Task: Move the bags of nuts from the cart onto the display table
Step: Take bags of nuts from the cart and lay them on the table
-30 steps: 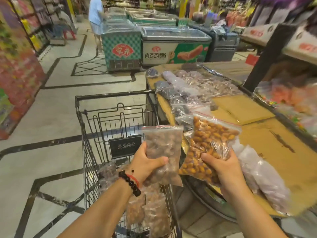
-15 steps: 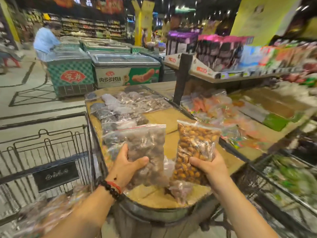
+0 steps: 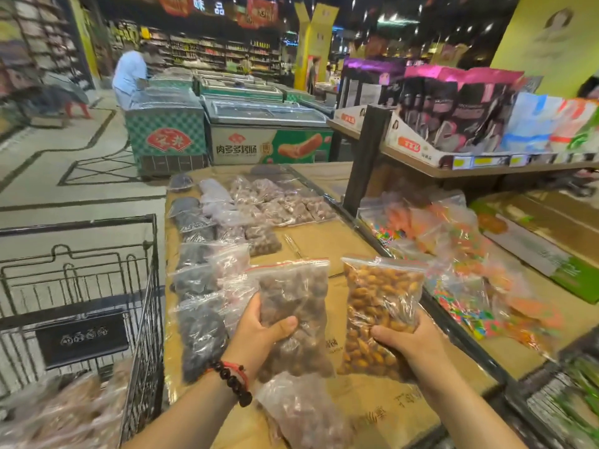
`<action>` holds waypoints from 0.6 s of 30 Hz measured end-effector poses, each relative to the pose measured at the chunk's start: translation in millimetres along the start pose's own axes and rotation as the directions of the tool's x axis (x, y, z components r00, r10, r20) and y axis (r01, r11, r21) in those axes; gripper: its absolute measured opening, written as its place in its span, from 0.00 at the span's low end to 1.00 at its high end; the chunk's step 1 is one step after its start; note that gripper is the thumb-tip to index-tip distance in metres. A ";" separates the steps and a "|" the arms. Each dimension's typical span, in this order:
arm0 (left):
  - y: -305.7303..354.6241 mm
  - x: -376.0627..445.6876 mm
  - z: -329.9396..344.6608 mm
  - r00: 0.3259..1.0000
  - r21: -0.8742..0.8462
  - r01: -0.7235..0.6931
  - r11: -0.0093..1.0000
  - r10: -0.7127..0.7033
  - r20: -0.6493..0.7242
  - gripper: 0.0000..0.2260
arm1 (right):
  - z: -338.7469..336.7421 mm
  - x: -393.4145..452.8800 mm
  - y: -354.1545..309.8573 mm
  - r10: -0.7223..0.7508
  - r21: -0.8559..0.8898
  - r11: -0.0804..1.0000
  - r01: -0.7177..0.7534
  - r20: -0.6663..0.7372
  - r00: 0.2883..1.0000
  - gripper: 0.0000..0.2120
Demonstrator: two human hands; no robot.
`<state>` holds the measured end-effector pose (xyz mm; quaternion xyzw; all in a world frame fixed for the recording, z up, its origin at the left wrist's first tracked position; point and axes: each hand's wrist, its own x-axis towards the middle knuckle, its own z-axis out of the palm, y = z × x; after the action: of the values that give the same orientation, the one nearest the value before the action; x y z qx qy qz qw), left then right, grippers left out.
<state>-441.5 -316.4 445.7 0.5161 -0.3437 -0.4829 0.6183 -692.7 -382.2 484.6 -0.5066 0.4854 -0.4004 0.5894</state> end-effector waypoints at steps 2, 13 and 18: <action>-15.5 36.3 3.2 1.000 -0.018 0.013 1.000 -0.014 -0.027 0.27 | -0.5 34.1 -0.7 0.009 -0.050 0.999 -0.009 0.005 1.000 0.31; -47.8 232.0 2.4 0.960 -0.088 0.163 0.983 -0.179 -0.217 0.20 | -6.5 214.3 0.3 0.086 -0.129 0.989 -0.072 0.103 0.991 0.36; -62.7 300.1 -15.3 0.911 -0.119 0.202 0.972 -0.231 -0.342 0.23 | 11.1 289.7 22.0 0.145 -0.136 0.983 -0.123 0.167 0.975 0.40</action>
<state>-353.3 -597.5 359.3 0.6037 -0.1478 -0.4612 0.6332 -622.0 -655.5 414.8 -0.5422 0.4885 -0.2819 0.6228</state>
